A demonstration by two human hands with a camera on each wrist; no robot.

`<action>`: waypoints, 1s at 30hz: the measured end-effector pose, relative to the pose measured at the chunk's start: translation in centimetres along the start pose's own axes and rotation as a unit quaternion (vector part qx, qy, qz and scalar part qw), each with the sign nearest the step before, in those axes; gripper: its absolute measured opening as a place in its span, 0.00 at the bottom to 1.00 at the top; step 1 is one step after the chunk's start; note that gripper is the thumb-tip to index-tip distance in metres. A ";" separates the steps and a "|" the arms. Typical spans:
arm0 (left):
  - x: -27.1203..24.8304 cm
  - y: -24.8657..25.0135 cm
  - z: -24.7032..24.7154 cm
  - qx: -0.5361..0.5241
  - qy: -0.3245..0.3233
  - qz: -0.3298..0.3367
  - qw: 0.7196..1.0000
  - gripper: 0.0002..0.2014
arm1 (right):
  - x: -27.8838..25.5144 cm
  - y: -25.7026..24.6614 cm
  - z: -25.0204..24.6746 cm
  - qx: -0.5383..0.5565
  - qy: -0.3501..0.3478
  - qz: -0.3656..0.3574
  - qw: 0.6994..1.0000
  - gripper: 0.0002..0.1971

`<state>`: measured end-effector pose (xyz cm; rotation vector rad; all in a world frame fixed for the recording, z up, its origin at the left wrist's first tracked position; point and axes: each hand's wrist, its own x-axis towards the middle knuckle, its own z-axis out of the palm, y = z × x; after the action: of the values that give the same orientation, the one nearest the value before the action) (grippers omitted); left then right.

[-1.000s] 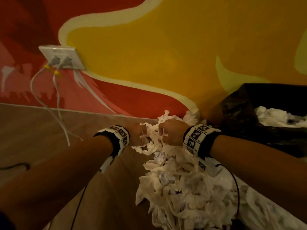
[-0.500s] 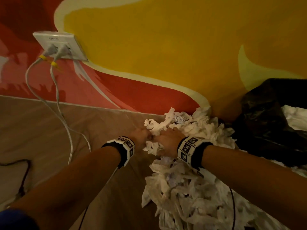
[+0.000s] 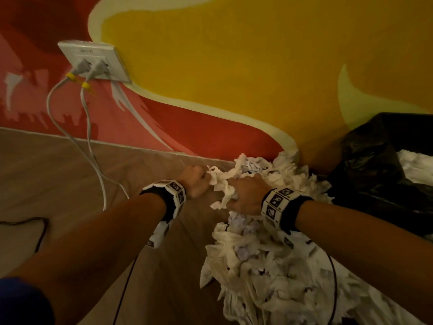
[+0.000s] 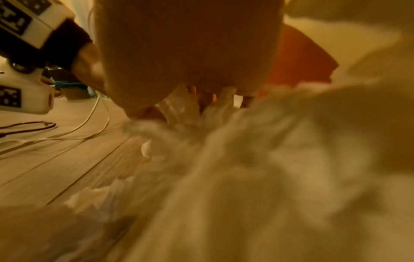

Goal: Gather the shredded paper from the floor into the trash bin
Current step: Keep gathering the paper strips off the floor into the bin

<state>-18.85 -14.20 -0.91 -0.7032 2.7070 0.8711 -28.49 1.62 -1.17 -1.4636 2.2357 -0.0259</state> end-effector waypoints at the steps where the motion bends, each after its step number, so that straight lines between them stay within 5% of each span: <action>1: 0.2 0.1 -0.2 -0.015 0.016 -0.006 1.000 0.19 | -0.4 0.3 -0.4 0.027 0.014 -0.002 1.000 0.14; 5: 1.1 0.8 -0.7 -0.027 0.033 -0.003 0.999 0.20 | -2.3 1.5 -2.1 0.136 0.078 0.000 0.988 0.11; 10: 3.1 1.0 -0.4 0.115 0.023 0.004 0.993 0.05 | -3.7 2.5 -3.8 0.183 0.163 0.026 0.969 0.08; 13: 4.7 0.6 0.6 0.190 -0.011 -0.007 0.982 0.17 | -4.5 2.5 -4.7 0.203 0.197 0.006 0.959 0.14; 18: 5.3 0.0 4.6 0.163 -0.056 0.013 0.985 0.26 | -5.3 3.2 -4.8 0.196 0.195 0.030 0.960 0.12; 21: 4.6 -0.5 6.6 0.210 -0.007 0.029 0.977 0.26 | -5.9 3.7 -4.8 0.198 0.182 0.053 0.962 0.09; 24: 4.9 -0.6 7.3 0.215 -0.037 0.069 0.973 0.29 | -6.3 4.0 -4.7 0.184 0.170 0.075 0.965 0.05; 30: 4.4 0.5 5.6 0.102 -0.039 0.053 0.993 0.17 | -6.5 4.4 -4.6 0.178 0.142 0.089 0.970 0.07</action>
<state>-22.63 -12.16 -6.64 -0.4769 2.7322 0.6177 -32.00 8.09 4.20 -1.1200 2.4191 -0.5825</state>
